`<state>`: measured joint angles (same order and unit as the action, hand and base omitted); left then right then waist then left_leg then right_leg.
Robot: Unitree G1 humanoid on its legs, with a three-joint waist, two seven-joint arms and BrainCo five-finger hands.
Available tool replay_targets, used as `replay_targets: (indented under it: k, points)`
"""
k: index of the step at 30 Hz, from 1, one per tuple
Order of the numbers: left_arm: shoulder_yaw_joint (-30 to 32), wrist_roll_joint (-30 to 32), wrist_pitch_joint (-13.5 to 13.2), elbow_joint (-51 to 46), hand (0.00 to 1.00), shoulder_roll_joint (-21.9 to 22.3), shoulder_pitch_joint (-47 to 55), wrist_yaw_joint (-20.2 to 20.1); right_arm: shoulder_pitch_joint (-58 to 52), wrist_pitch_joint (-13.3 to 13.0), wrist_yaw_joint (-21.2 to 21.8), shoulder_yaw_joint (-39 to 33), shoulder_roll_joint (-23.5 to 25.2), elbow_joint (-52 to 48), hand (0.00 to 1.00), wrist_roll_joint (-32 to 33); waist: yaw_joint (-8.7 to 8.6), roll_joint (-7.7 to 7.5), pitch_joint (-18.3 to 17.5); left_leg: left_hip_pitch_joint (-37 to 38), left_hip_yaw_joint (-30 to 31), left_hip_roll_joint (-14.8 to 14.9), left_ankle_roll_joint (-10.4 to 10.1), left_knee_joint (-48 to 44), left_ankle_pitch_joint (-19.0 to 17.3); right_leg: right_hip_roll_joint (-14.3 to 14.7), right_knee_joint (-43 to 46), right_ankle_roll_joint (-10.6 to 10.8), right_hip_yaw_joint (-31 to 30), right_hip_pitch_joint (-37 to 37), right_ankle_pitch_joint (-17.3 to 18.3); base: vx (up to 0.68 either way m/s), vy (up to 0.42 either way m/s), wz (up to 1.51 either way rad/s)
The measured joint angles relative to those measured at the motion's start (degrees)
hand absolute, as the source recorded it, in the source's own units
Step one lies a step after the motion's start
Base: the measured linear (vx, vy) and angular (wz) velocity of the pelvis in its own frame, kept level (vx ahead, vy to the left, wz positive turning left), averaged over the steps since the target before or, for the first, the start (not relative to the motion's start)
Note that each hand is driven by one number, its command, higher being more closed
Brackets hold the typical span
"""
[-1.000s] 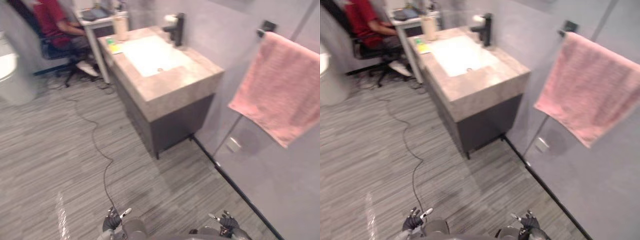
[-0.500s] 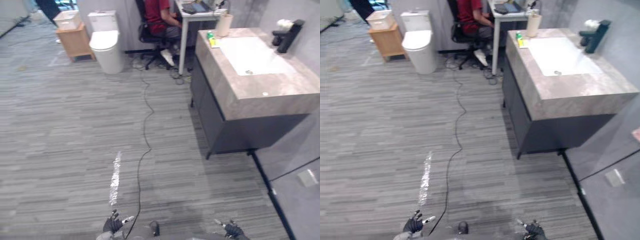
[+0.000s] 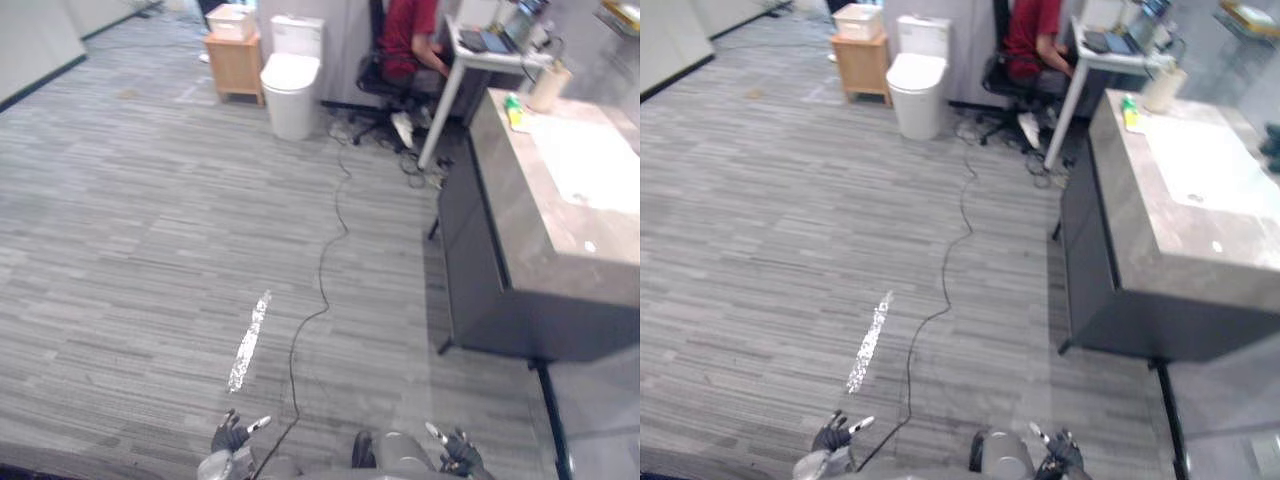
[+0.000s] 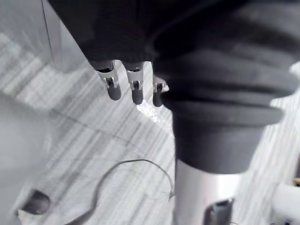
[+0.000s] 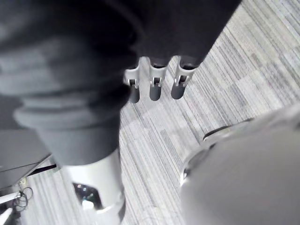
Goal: Organize washtable
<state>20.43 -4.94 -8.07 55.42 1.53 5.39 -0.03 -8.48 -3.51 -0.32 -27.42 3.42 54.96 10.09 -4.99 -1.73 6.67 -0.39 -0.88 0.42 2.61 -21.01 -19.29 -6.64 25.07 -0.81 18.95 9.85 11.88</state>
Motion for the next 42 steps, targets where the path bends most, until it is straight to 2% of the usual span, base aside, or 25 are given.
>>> replay_targets:
  k: [2, 4, 5, 7, 10, 11, 13, 14, 16, 18, 19, 20, 21, 22, 23, 25, 27, 28, 30, 32, 34, 37, 39, 41, 42]
  points:
    - [0.56, 0.0, 0.02, -0.54, 0.0, 1.72, 0.76, 0.03, -0.34, -0.08, -0.08, -1.73, 0.04, -0.16, 0.0, 0.1, -0.14, 1.18, -1.37, 0.23, 0.69, 1.8, -2.05, -1.47, -0.79, 2.02, -2.22, -0.5, 0.67, -1.81, 0.36, 0.37, -0.067, 0.05]
    - [2.06, 0.0, 0.12, -1.48, 0.0, 2.84, 0.85, 0.02, -0.37, -0.04, -0.06, -2.1, -0.2, -0.83, 0.0, 0.34, -0.54, 2.51, -1.05, -1.74, 0.42, 3.6, -5.75, -11.24, -2.02, 4.14, -2.79, -0.76, -0.03, -4.52, 2.04, 0.36, -0.048, -0.3]
    - [3.53, -0.07, 0.27, -1.98, 0.0, 3.0, 0.87, 0.05, -0.42, 0.01, -0.07, -2.2, 0.01, -0.96, 0.0, 0.66, -0.56, 2.57, -1.0, -3.76, -0.23, 4.78, -9.38, -19.59, -0.29, 4.55, -2.7, -0.63, -0.74, -6.21, 2.83, 0.36, -0.039, -0.45]
    - [6.9, -0.19, 0.37, -2.37, 0.0, 3.64, 1.46, 0.05, -0.51, 0.07, 0.04, -2.48, 0.1, -1.97, 0.0, 0.65, -0.14, 3.8, -0.6, -5.67, -5.14, 8.08, -12.7, -30.25, 5.46, 5.57, -1.95, -0.44, -2.63, -8.59, 3.87, 0.37, 0.001, -1.02]
    - [9.48, -0.55, 0.45, -3.24, 0.0, 3.58, 2.97, 0.25, -0.89, 0.11, -0.32, -3.27, 0.06, -2.44, 0.0, 0.63, 1.42, 4.9, -1.7, -7.23, -12.34, 12.33, -10.25, -39.43, 18.02, 6.42, -3.54, -0.43, -6.87, -11.48, 4.65, 0.34, 0.078, -1.42]
    - [9.33, -0.54, 0.37, -3.28, 0.0, 2.6, 3.11, 0.28, -1.09, 0.15, -0.77, -3.36, 0.43, -2.35, 0.0, 0.55, 1.78, 3.63, -2.13, -8.45, -14.29, 13.04, -8.81, -42.92, 22.84, 5.89, -7.04, -0.59, -8.91, -14.25, 4.53, 0.38, 0.111, -0.91]
    - [7.69, -0.57, 0.37, -3.25, 0.0, 2.62, 2.38, 0.29, -0.93, 0.34, -1.09, -3.34, 0.51, -2.12, 0.0, 0.22, 2.38, 3.16, -1.77, -11.14, -17.09, 15.27, -3.34, -46.02, 13.33, 4.4, -10.47, -0.28, -12.17, -17.47, 4.33, 0.39, 0.166, -0.74]
    - [5.69, -0.53, 0.31, -3.53, 0.0, 2.46, 2.27, 0.12, -0.79, 0.52, -1.12, -2.54, 0.88, -1.99, 0.0, -0.27, 2.9, 1.7, -1.17, -12.32, -18.01, 15.25, -2.19, -44.27, 9.06, 2.13, -12.6, -0.11, -13.84, -20.28, 4.24, 0.32, 0.202, -0.47]
    - [1.88, -0.52, 0.07, -5.57, 0.0, 1.25, 2.56, 0.11, -0.18, 0.53, -1.37, -0.07, 0.92, -1.97, 0.0, -1.32, 3.25, 0.69, -1.02, -15.53, -17.05, 14.95, -2.18, -36.66, 5.95, -1.13, -13.47, 0.47, -15.39, -22.16, 3.9, 0.26, 0.27, -0.46]
    - [-2.11, -0.49, -0.16, -5.62, 0.0, 0.7, 2.39, 0.2, 0.91, 0.35, -1.97, 0.63, 0.66, -1.01, 0.0, -1.97, 3.61, 1.25, -0.91, -16.51, -11.23, 12.21, -3.88, -16.25, 7.02, -3.9, -12.23, 1.51, -17.47, -22.63, 3.87, 0.29, 0.381, -0.52]
    - [-3.97, -0.47, -0.16, -5.61, 0.0, 1.47, 2.55, 0.18, 0.66, 0.06, -2.01, 0.8, -0.03, -1.2, 0.0, -2.44, 3.88, 2.79, -1.24, -14.85, -6.8, 11.53, -5.38, -3.61, 11.68, -3.71, -11.42, 4.07, -17.92, -22.7, 3.72, 0.25, 0.337, -0.49]
    - [-4.59, -0.43, -0.24, -5.63, 0.0, 1.34, 2.37, 0.14, 0.93, -0.14, -2.06, 1.17, -0.71, -0.93, 0.0, -2.78, 4.32, 3.1, -1.19, -14.52, -5.98, 10.96, -7.13, -3.55, 14.86, -4.74, -11.02, 5.4, -18.61, -23.06, 4.29, 0.35, 0.392, -0.18]
    - [-5.23, -0.43, -0.3, -5.58, 0.0, -0.35, 0.63, 0.39, 0.37, 0.22, -1.9, 3.52, 0.41, -0.71, 0.0, -3.09, 3.73, 1.3, -1.74, -14.28, -7.18, 9.15, -6.42, -2.56, 14.38, -4.64, -11.12, 6.64, -19.79, -22.42, 4.75, 0.33, 0.334, 0.03]
    - [-5.5, -0.43, -0.76, -5.62, 0.0, -0.52, -0.06, 0.42, 0.34, 0.06, -1.93, 3.74, 0.59, -0.72, 0.0, -3.23, 3.81, 0.81, -1.85, -14.28, -7.25, 8.81, -6.43, -2.66, 14.39, -3.49, -11.1, 6.35, -20.43, -21.62, 4.45, 0.37, 0.317, 0.04]
    - [-7.3, -0.42, -1.36, -5.55, 0.0, -0.9, -0.5, 0.38, 0.54, -0.04, -1.93, 3.74, 0.93, -0.36, 0.0, -3.46, 4.12, -0.12, -2.04, -14.42, -7.27, 7.98, -6.18, -4.07, 13.51, -2.72, -10.94, 4.46, -20.23, -20.23, 2.58, 0.27, 0.195, -0.4]
    - [-8.6, -0.24, -1.23, -5.41, 0.0, -0.65, 0.13, 0.13, 0.62, 0.01, -1.76, 3.63, 0.9, 0.15, 0.0, -3.59, 4.17, -0.58, -2.36, -14.36, -7.51, 7.7, -5.12, -7.85, 11.57, -3.63, -11.31, 4.67, -24.55, -20.59, 0.11, 0.24, 0.226, -0.59]
    - [-9.23, 0.29, -1.2, -5.91, 0.0, 0.49, 1.24, 0.04, 0.55, 0.1, -1.2, 3.59, 0.56, 0.19, 0.0, -3.98, 4.26, 0.3, -2.43, -12.62, -9.43, 8.01, -4.99, -9.27, 7.94, -3.95, -9.14, 5.48, -28.58, -19.49, -1.79, 0.18, 0.245, -0.81]
    - [-10.05, 0.57, -1.17, -5.99, 0.0, 0.88, 1.6, 0.05, 0.57, 0.13, -0.6, 2.86, -0.05, 0.27, 0.0, -3.98, 4.39, 1.19, -2.47, -10.9, -10.44, 7.97, -4.82, -8.51, 4.38, -3.79, -3.44, 5.7, -30.1, -16.46, -1.65, 0.14, 0.213, -0.87]
    - [-11.94, 0.98, -1.15, -5.99, 0.0, -0.08, 1.46, 0.05, 0.59, 0.09, -0.47, 2.03, 0.42, -0.4, 0.0, -3.65, 4.22, -0.15, -1.61, -7.92, -12.95, 6.41, -3.59, -7.96, 2.55, -5.16, 13.34, 6.87, -31.35, -8.82, -3.69, 0.09, 0.183, -0.63]
    - [-13.83, 1.16, -1.07, -5.66, 0.0, -0.63, 1.46, 0.08, 0.45, 0.01, -0.21, 0.26, 0.65, -1.42, 0.0, -3.21, 3.69, -0.17, -0.51, -4.01, -14.5, 5.26, -3.05, -8.0, 0.15, -6.05, 26.26, 6.58, -31.32, -2.94, -12.83, 0.12, 0.143, -0.36]
    - [-14.05, 1.19, -0.95, -5.29, 0.0, -0.95, 1.57, 0.15, 0.4, -0.06, 0.15, 0.45, 0.75, -2.04, 0.0, -2.89, 3.28, -0.23, -0.45, -0.28, -15.59, 5.57, -1.85, -7.42, -1.84, -6.19, 34.87, 6.03, -28.76, 0.51, -12.7, 0.14, 0.089, -0.28]
    - [-13.99, 1.28, -0.9, -5.2, 0.0, -0.85, 1.64, 0.1, 0.43, -0.42, 0.32, 0.85, 1.03, -3.46, 0.0, -2.72, 2.68, -0.14, -0.44, 5.54, -17.35, 6.03, -2.62, -3.21, -2.87, -5.55, 38.38, 4.6, -19.06, 7.65, -2.95, 0.26, 0.02, -0.29]
    - [-13.59, 1.25, -0.89, -4.74, 0.0, -0.59, 1.32, 0.12, 0.61, -0.54, 0.23, 0.8, 1.28, -4.71, 0.0, -2.5, 2.61, 0.17, -0.33, 9.43, -19.25, 7.9, -4.6, -0.93, -3.88, -4.0, 29.54, 4.45, -10.67, 11.81, 0.7, 0.39, -0.091, -0.26]
    - [-13.06, 1.22, -0.8, -3.23, 0.0, -0.38, 0.83, 0.14, 0.81, -0.49, 0.09, 0.85, 1.01, -4.58, 0.0, -2.15, 2.59, 0.53, -0.15, 12.81, -20.78, 9.11, -5.32, 1.23, -4.04, -3.07, 20.41, 3.88, -4.47, 12.55, 0.47, 0.58, -0.125, -0.36]
    - [-13.1, 1.25, -0.65, -2.48, 0.0, -0.45, 0.77, 0.07, 0.62, -0.41, -0.13, 1.68, 0.89, -4.54, 0.0, -2.3, 2.73, 0.32, -0.37, 16.36, -21.87, 8.59, -6.14, 4.6, -3.59, -1.46, 9.38, 1.86, 1.26, 11.82, -2.31, 0.69, -0.143, -0.41]
